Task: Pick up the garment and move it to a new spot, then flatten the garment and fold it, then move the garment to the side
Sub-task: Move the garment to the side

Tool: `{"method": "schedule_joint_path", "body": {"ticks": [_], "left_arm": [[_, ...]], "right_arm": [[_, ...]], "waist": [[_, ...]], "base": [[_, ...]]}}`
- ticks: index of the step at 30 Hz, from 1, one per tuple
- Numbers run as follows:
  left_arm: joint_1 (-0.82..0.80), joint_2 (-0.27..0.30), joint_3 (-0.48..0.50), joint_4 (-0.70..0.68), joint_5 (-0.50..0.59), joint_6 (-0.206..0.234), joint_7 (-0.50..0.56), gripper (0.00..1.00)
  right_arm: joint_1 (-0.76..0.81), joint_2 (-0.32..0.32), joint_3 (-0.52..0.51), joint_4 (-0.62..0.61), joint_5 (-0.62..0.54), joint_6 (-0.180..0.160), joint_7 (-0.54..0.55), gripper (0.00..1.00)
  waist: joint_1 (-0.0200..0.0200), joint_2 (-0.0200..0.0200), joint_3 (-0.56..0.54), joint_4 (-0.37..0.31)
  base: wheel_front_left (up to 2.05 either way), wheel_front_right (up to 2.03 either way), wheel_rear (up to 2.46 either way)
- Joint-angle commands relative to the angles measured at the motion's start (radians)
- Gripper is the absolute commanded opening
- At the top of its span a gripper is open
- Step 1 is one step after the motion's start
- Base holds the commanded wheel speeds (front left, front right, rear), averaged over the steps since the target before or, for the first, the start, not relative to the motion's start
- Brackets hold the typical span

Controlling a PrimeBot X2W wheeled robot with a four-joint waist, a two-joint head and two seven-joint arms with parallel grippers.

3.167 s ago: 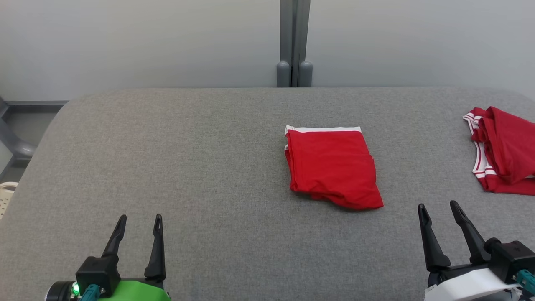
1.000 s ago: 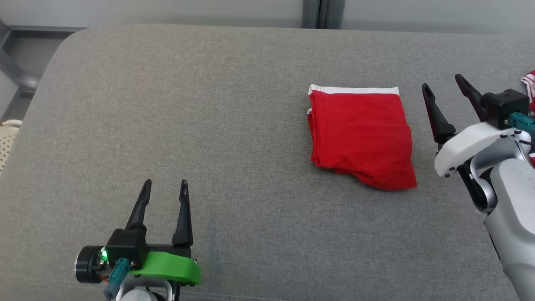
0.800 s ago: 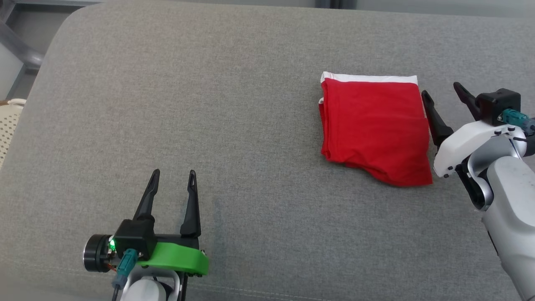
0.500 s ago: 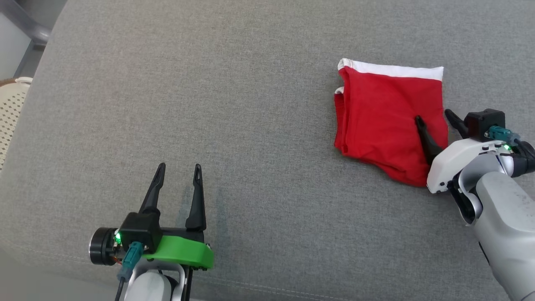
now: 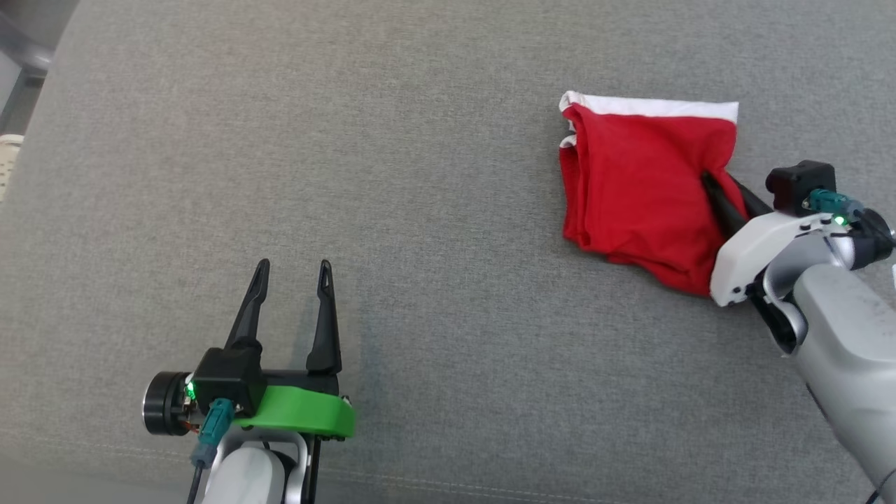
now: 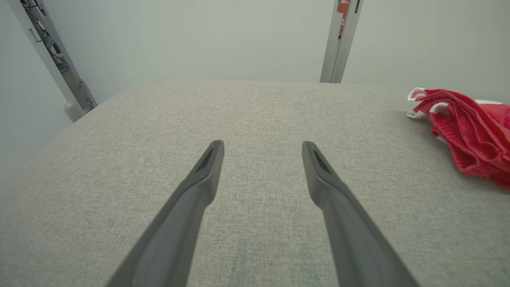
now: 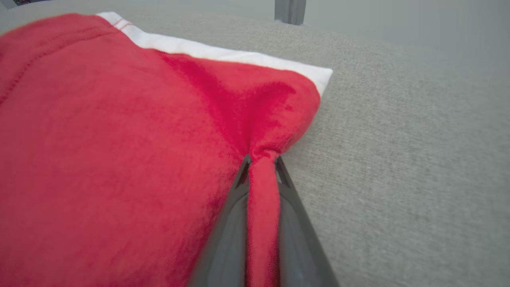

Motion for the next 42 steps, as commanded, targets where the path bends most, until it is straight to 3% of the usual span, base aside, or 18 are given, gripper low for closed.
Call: {"method": "schedule_joint_path", "body": {"ticks": [1,12,21,26,32,39,41,42], "left_arm": [[-0.015,0.0,0.005,-0.004,0.006,0.003,-0.003,1.0],[-0.068,0.003,0.007,-0.024,0.049,0.003,-0.003,1.0],[-0.14,0.02,-0.011,-0.031,0.093,-0.006,-0.003,1.0],[-0.168,0.033,-0.021,-0.035,0.112,-0.007,-0.003,1.0],[-0.183,0.047,-0.025,-0.063,0.12,0.0,0.005,1.0],[-0.17,0.054,-0.029,-0.096,0.121,0.012,0.014,1.0],[-0.17,0.053,-0.031,-0.099,0.121,0.014,0.014,1.0],[-0.17,0.053,-0.033,-0.1,0.119,0.015,0.013,1.0]], "right_arm": [[-0.019,-0.033,0.014,-0.01,0.009,-0.003,0.008,0.0],[-0.152,-0.341,0.151,-0.153,0.08,-0.003,0.072,0.0],[-0.241,-0.555,0.159,-0.187,0.154,-0.003,0.093,0.0],[-0.285,-0.617,0.173,-0.143,0.19,-0.003,0.107,0.0],[-0.346,-0.643,0.207,-0.094,0.224,-0.003,0.103,0.0],[-0.422,-0.63,0.244,-0.025,0.239,-0.003,0.086,0.0],[-0.438,-0.621,0.252,-0.003,0.25,-0.003,0.077,0.98],[-0.444,-0.618,0.258,0.01,0.252,-0.003,0.073,1.0]], "waist": [[0.0,0.0,0.014,-0.033],[0.0,0.0,0.114,-0.19],[0.0,0.0,0.219,-0.296],[0.0,0.0,0.253,-0.327],[0.0,0.0,0.275,-0.335],[0.0,0.0,0.292,-0.339],[0.0,0.0,0.292,-0.336],[0.0,0.0,0.29,-0.334]], "base": [[0.0,0.0,0.0],[0.0,0.0,0.0],[0.0,0.0,0.0],[0.0,0.0,0.0],[0.0,0.0,0.0],[0.0,0.0,0.0],[0.0,0.0,0.0],[0.0,0.0,0.0]]}}
